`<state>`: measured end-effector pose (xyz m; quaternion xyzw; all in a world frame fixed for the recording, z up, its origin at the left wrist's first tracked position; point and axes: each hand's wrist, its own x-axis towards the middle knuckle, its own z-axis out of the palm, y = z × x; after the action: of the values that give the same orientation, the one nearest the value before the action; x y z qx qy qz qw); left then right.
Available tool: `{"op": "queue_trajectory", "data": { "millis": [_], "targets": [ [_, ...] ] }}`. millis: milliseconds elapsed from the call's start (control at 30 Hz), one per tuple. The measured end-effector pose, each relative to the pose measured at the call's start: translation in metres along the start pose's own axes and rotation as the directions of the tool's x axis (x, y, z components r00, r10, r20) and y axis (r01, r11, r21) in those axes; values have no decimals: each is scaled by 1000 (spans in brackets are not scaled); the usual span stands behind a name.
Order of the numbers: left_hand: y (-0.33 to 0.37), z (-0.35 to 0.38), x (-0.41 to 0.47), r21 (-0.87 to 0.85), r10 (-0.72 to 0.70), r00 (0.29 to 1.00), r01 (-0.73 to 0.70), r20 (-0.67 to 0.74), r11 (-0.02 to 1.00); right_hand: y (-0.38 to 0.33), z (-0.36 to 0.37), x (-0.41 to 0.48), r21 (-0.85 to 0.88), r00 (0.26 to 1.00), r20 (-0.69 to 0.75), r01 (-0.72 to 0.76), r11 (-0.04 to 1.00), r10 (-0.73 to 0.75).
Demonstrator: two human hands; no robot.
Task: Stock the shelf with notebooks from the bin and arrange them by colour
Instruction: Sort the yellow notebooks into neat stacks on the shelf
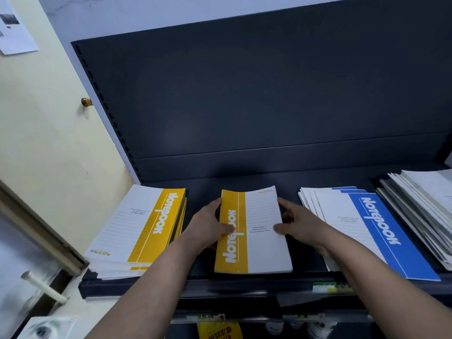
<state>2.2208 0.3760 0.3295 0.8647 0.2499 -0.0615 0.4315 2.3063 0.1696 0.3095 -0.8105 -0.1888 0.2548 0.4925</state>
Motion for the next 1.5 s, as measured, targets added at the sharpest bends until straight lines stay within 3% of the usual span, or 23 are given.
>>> {"op": "queue_trajectory", "data": {
  "millis": [433,600,733,833,933,1167,1333,1500],
  "targets": [
    [5,10,6,117,45,997,-38,-61,992,-5,-2,5,-109,998,-49,-56,992,51],
    [2,8,4,344,96,984,-39,-151,938,-4,1,2,-307,992,-123,-46,951,8],
    [1,8,3,306,96,987,-52,-132,951,0,2,-1,-280,983,-181,-34,959,-18],
    [2,0,0,167,94,980,-65,-178,984,-16,5,-10,-144,961,-273,8,990,-47],
    [-3,-21,-7,7,78,967,-79,-244,997,-32,19,-11,-4,976,-215,30,1000,-30],
    [-44,-91,-27,-26,21,935,-33,-353,999,-76,93,5,-61,997,-37,64,996,-66],
    [-78,-149,-47,143,29,840,59,-542,988,-101,145,17,-90,998,24,59,994,-57],
    [-112,-173,-53,254,-70,863,224,-500,941,-117,177,19,-126,1000,19,12,992,-10]
  ]
}}
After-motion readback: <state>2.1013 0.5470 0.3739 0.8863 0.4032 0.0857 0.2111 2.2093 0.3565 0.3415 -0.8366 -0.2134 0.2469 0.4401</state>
